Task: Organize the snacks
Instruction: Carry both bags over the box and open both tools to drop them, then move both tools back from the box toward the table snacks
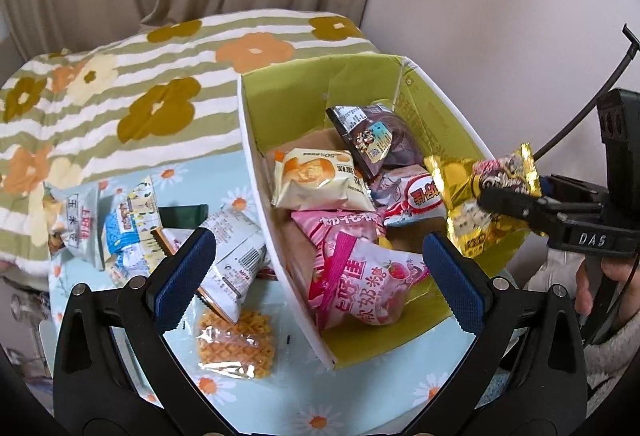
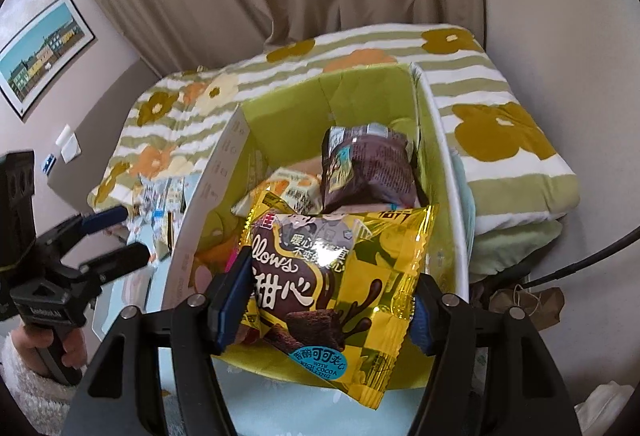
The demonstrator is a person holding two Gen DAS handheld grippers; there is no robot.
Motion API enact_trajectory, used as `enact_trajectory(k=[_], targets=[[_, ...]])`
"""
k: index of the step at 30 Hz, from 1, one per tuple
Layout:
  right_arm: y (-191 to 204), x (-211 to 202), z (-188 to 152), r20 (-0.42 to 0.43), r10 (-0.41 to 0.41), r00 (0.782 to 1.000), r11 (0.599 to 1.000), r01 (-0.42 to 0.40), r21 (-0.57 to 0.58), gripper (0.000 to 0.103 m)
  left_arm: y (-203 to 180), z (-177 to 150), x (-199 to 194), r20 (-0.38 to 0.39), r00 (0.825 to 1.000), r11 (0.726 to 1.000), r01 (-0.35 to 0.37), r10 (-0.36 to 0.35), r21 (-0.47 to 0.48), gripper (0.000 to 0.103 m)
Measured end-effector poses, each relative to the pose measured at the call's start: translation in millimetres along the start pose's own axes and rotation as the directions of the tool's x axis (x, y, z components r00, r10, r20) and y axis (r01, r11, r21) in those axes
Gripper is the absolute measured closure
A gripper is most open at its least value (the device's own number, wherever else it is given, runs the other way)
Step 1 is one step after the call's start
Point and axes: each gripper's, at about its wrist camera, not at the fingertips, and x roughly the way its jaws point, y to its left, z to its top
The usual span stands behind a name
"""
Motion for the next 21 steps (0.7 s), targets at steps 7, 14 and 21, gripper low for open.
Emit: enact_trajectory(k=[7,14,21], targets=[[0,-9,-8,0.094,-0.011,0.996,1.0,0.011,-0.002,0.0,11,-6,-5,-0.002,0.999,0.999,-0.035,0.035,-0.023,0.001],[8,-12,-8,0.082,-0.001,0.997,1.0,0.003,-0.02,0.0,25,-25,-17,0.004,0.998,0.996,-0.06,0.061,-0.073,0.001],[32,-18,1,0.095,0.058,0.994,0.995,-0.05,-0.088,0.0,47,-43,-53,0.048,0.986,0.98,-0.152,0.159,-0.127,0.001]])
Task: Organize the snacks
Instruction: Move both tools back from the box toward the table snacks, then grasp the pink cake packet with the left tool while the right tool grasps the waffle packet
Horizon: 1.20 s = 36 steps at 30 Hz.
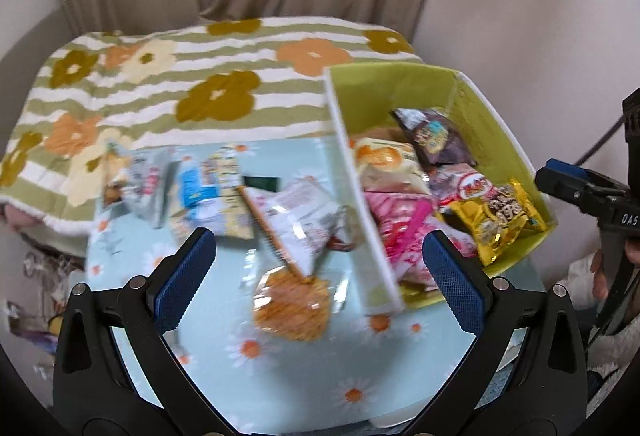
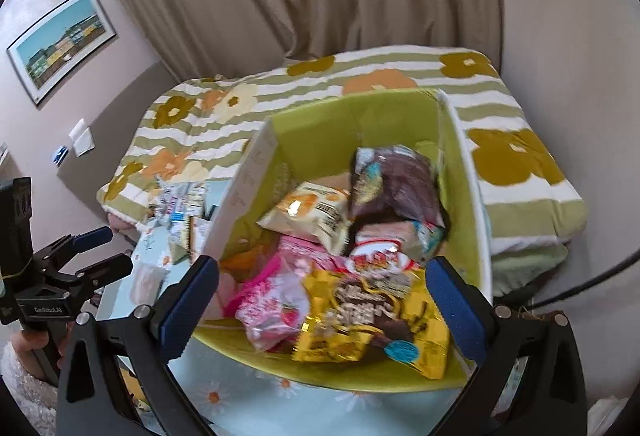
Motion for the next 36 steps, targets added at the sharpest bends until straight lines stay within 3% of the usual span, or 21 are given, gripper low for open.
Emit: enact_trajectory(k=[9,13,23,27,36], targets=[[56,-2,9,0.036,0.073,0.997,0.992,-0.069,-0.108,0.0,70,-20,-44,0.043,0.99,0.986,-0.131,0.136,-0.103,0.001],[86,2,4,0.055,0.052,0.997,0.991,-0.045,-0.126,0.0,106,-32,-56,0.043,0.987,0.978,-0.148,0.156,-0.15,0.001],[158,29,-33,0.043,-0.007,0.999,1.0,0.007,0.013,0.0,165,-59,-36,-0.051,0.99,0.985,-0.136,0.132,-0.106,0.001],[184,43,-55,0.026,-0.066,0.997,0.995,0.064,0.082,0.0,177,-71,-14,-0.108,0.992,0.995,-0.069,0.061,-0.078,0.001],[207,98,-107,-0.03,-0.227,0.973,0.949,0.228,0.219,0.0,199,-102,49,-0.195,0.981,1.0,-0.005,0.001,-0.02,0.001]])
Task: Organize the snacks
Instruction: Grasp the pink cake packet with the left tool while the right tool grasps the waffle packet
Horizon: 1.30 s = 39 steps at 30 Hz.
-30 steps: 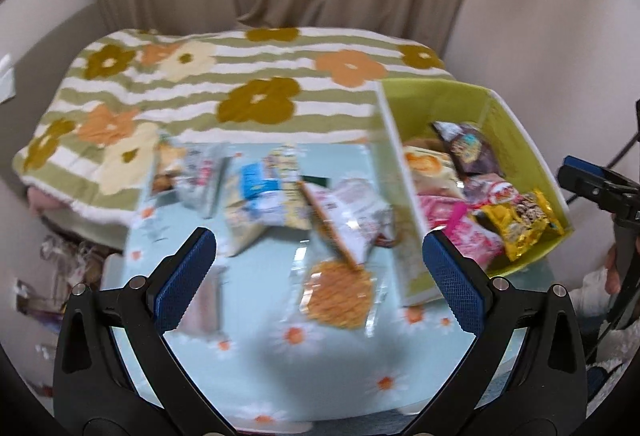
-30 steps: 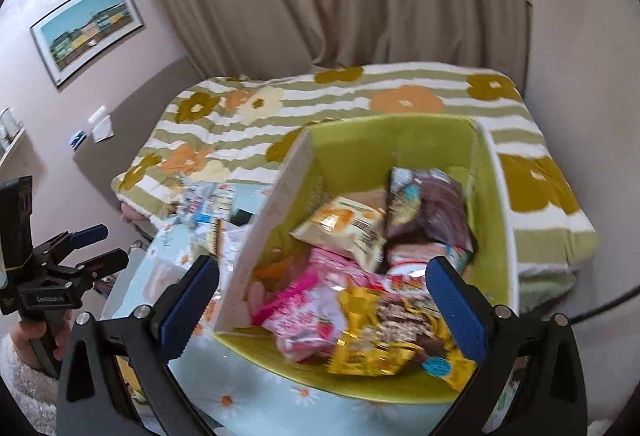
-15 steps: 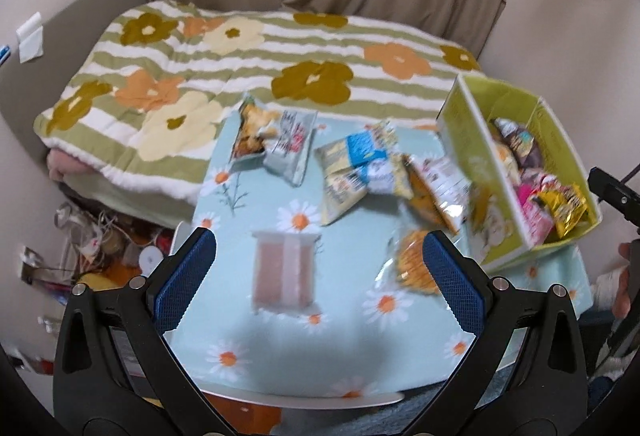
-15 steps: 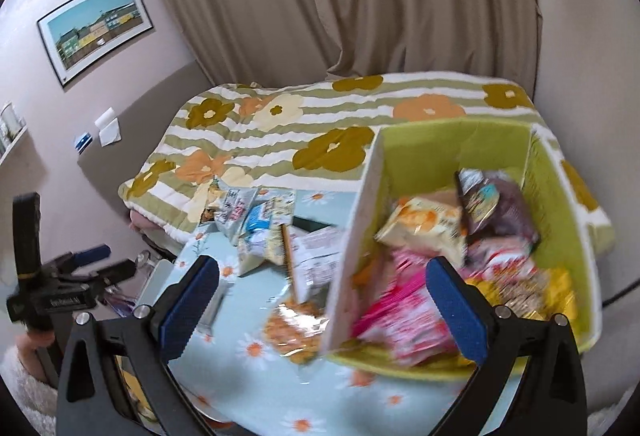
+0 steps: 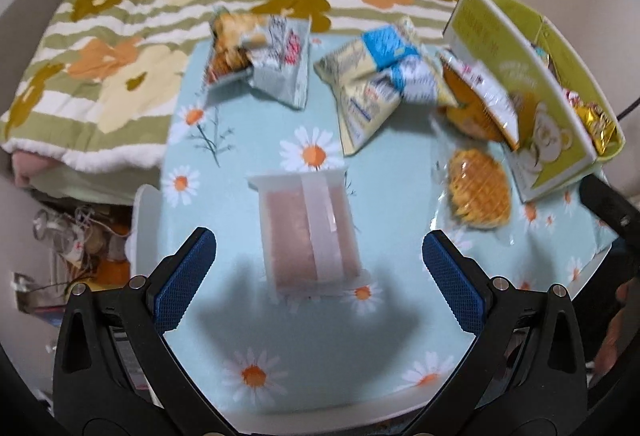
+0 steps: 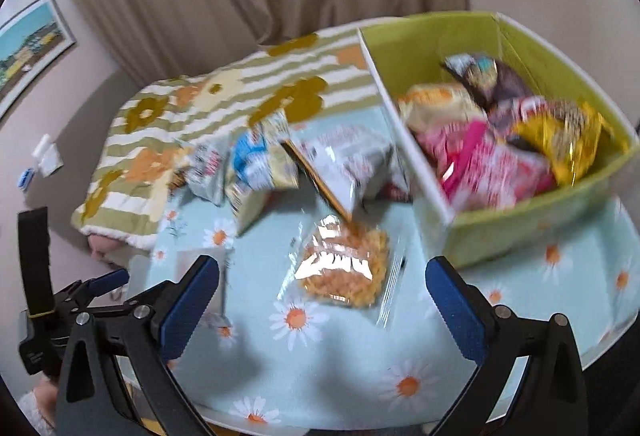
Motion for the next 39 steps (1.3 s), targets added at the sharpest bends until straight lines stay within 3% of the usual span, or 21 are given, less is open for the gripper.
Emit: enact_trajectory(k=[10,16,21,39], targets=[[6,60,-20,0.014,-0.12,0.993,0.991,0.119,0.056,0.0,-1,-8,51,-0.011,1.0,0.997,-0.007,0.008,0.073,0.005],[6,76,-21,-0.003,-0.142,0.99,0.988,0.142,0.064,0.0,-3,-11,72,-0.032,0.999,0.995,-0.027,0.03,0.098,0.022],[5,87,-19,-0.018,-0.162,0.987,0.985,0.163,0.057,0.0,-6,-14,71,-0.006,0.999,0.989,-0.047,0.048,0.138,0.033],[9,119,-10,-0.113,-0.222,0.968,0.975,0.224,0.001,0.0,-1,2,61,-0.016,1.0,0.993,0.013,-0.011,0.117,0.039]])
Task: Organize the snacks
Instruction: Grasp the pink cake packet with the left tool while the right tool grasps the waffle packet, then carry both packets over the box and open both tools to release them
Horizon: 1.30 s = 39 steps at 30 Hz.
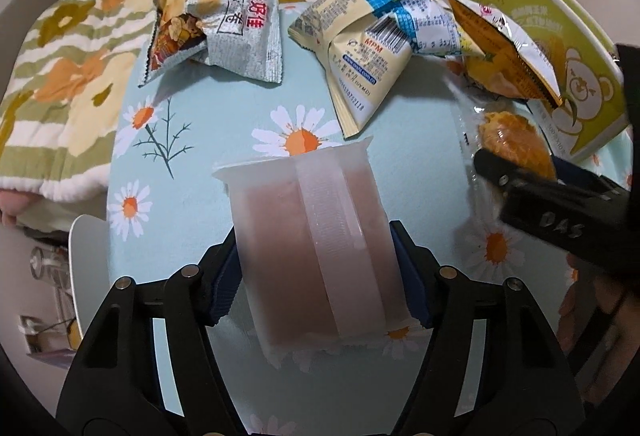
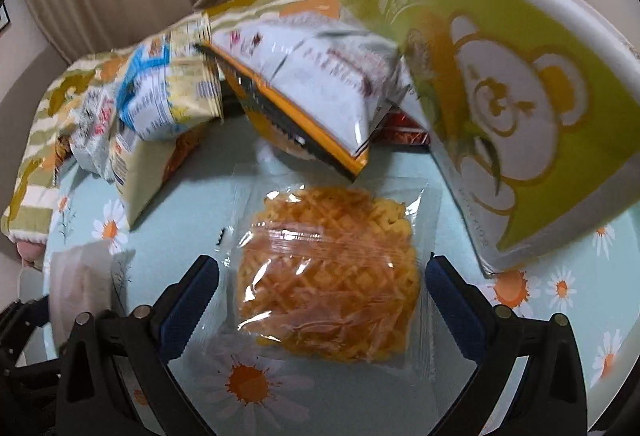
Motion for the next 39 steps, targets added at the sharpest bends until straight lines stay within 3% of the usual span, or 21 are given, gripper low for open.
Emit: enact_trajectory(k=[4,6,12,18,24,32,39], targets=[[3,1,-2,0.004,-0.002,1.0,1.0,0.002,-0.022,0.003,1,2,-5,0.007,1.0,1.0,-0.003,0.003,-0.006,0.039],[5,0,-2,0.01,-0.009,1.0,0.999,0.009,-0.045,0.014,2,3,-7,0.01,1.0,1.0,-0.006,0.006,-0.01,0.039],[6,-9,-10,0.03,0.026,0.999,0.998,-0.024,-0.06,0.028,5,2,-17,0.025,1.0,1.0,-0.007,0.007,-0.02,0.039],[6,-28,-19,0.013,0.1,0.995,0.994,-0.099,-0.034,0.028,6,1,-35,0.047,0.999,1.0,-0.005,0.006,-0.029,0.039],[8,-74,-17,0.056,0.132,0.99,0.989,-0.127,-0.073,0.028,6,7,-70,0.105,0.994,1.0,-0.004,0.007,-0.03,0.039],[-9,-149,15,0.193,0.169,0.967,0.983,-0.15,-0.106,0.028,-15,42,-125,0.208,0.978,1.0,0.002,-0.002,0.003,0.039],[-48,-179,64,0.258,0.215,0.942,0.974,-0.186,-0.133,0.028,-60,86,-155,0.299,0.954,1.0,0.011,-0.016,0.019,0.039]])
